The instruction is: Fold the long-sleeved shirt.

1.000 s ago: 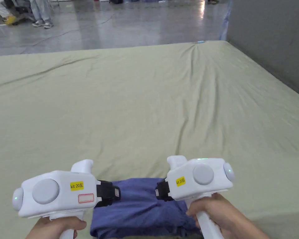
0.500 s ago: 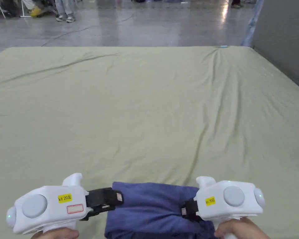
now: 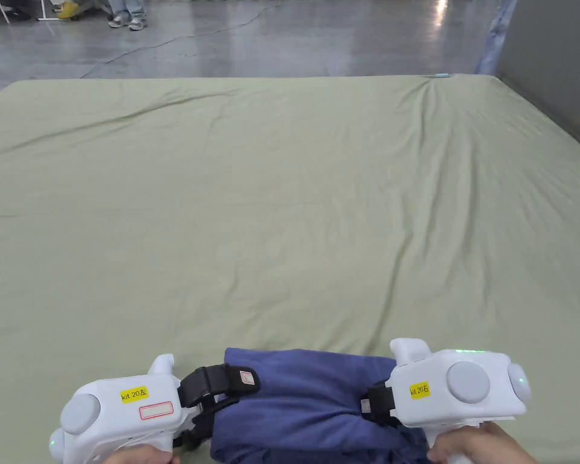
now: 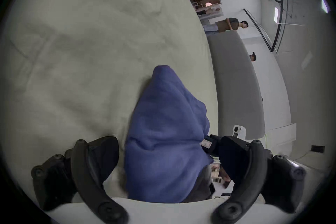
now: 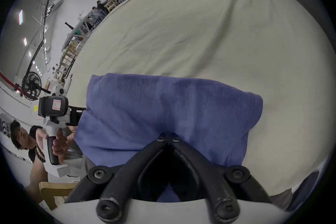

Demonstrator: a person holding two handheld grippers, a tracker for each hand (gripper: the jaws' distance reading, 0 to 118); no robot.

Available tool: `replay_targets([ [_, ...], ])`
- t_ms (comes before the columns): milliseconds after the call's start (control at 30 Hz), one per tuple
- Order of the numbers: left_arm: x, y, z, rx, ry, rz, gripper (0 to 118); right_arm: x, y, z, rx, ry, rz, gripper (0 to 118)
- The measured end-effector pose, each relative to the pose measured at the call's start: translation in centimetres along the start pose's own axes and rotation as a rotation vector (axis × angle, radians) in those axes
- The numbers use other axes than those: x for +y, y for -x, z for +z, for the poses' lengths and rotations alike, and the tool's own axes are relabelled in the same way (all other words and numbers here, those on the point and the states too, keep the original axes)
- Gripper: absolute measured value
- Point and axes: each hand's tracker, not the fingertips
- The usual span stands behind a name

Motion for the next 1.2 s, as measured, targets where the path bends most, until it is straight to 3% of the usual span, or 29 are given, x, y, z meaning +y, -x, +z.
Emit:
replay_targets([
  [167, 0.8, 0.4, -2.1, -0.109, 0.000, 0.044, 110, 0.0, 0.1, -0.1, -0.007, 0.000, 0.011, 0],
  [267, 0.5, -0.3, -3.4, -0.094, 0.017, 0.005, 106, -0.1, 0.1, -0.1, -0.005, -0.004, 0.004, 0],
  [300, 0.4, -0.8, -3.6, -0.043, 0.025, -0.041, 96, -0.1, 0.1, -0.1, -0.003, -0.005, 0.000, 0],
  [367, -0.5, -2.8, -4.1, 0.225, 0.031, -0.186, 14, -0.1, 0.0, 0.0, 0.001, -0.006, -0.007, 0],
  [433, -1.3, -4.4, -3.9, 0.173, 0.043, -0.241, 14, -0.1, 0.0, -0.1, -0.002, -0.005, -0.007, 0],
  [600, 0.3, -5.8, -2.9, 0.175, 0.055, -0.231, 14, 0.4, 0.9, 0.3, -0.032, 0.013, 0.022, 0],
  [767, 0.4, -6.4, -1.8, 0.190, 0.016, -0.259, 14, 1.7, 4.7, 2.2, -0.102, -0.049, 0.166, 0],
  [967, 1.3, -5.5, 1.0, 0.184, -0.026, -0.282, 14, 4.3, 10.8, 3.1, -0.080, -0.158, 0.261, 0],
  [1200, 7.5, -0.2, 10.6, 0.285, -0.093, -0.278, 14, 8.5, 21.8, -1.7, -0.058, -0.261, 0.438, 0],
])
